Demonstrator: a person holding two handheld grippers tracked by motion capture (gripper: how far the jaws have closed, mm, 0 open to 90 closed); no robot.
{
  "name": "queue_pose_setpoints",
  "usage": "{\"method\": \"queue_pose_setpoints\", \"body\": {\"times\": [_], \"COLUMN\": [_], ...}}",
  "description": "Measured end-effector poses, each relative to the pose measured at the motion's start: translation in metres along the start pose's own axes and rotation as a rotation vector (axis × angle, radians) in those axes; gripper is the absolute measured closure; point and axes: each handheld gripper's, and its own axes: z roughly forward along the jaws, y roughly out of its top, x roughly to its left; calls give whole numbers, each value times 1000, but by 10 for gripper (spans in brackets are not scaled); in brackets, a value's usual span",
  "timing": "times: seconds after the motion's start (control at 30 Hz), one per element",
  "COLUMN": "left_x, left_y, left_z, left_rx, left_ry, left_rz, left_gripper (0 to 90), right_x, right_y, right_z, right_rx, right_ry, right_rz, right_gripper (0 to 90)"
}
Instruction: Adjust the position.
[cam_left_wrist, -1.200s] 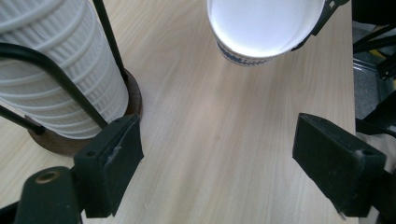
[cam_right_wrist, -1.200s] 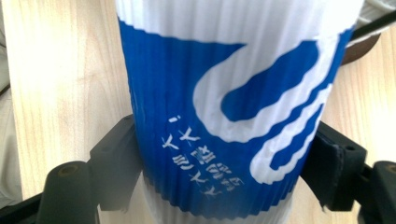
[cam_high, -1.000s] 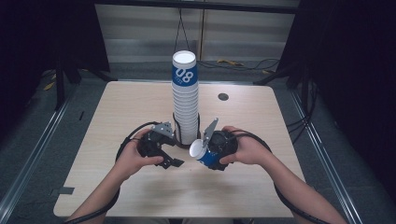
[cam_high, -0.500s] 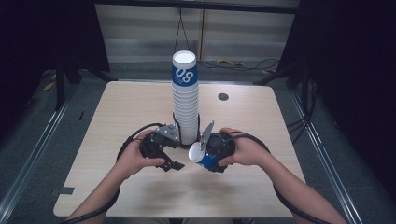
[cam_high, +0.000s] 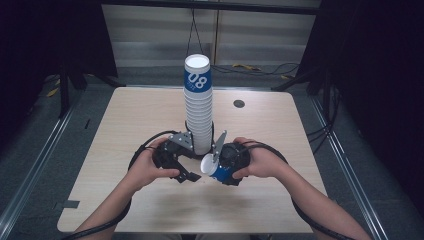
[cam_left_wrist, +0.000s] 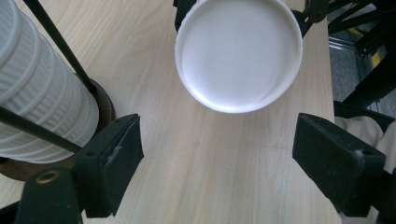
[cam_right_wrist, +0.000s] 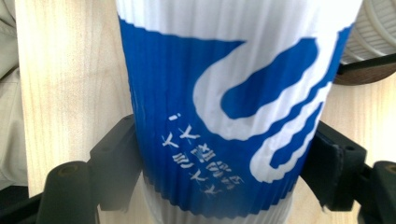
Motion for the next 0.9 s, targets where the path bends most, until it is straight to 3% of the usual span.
{"method": "queue_pose_setpoints", "body": {"times": [0.17, 0.3, 0.4, 0.67, 0.9], "left_x": [1, 2, 1, 1, 0], "left_y": [0, 2, 2, 5, 6], "left_z": [2, 2, 3, 4, 10], "left_rx": [-32, -21, -45, -69, -82], "left_ry": [-11, -8, -11, -20, -34], "left_rz": [-9, -4, -24, 8, 3], "left_gripper": [159, 158, 158, 158, 158], "right_x": [0, -1, -1, 0, 0], "right_y": [1, 3, 5, 7, 10], "right_z": [-1, -1, -2, 0, -1], "right_rx": [11, 2, -2, -1, -5], "right_ry": [7, 7, 9, 14, 17], "right_rz": [9, -6, -2, -11, -34], "right_gripper": [222, 221, 222, 222, 222]}}
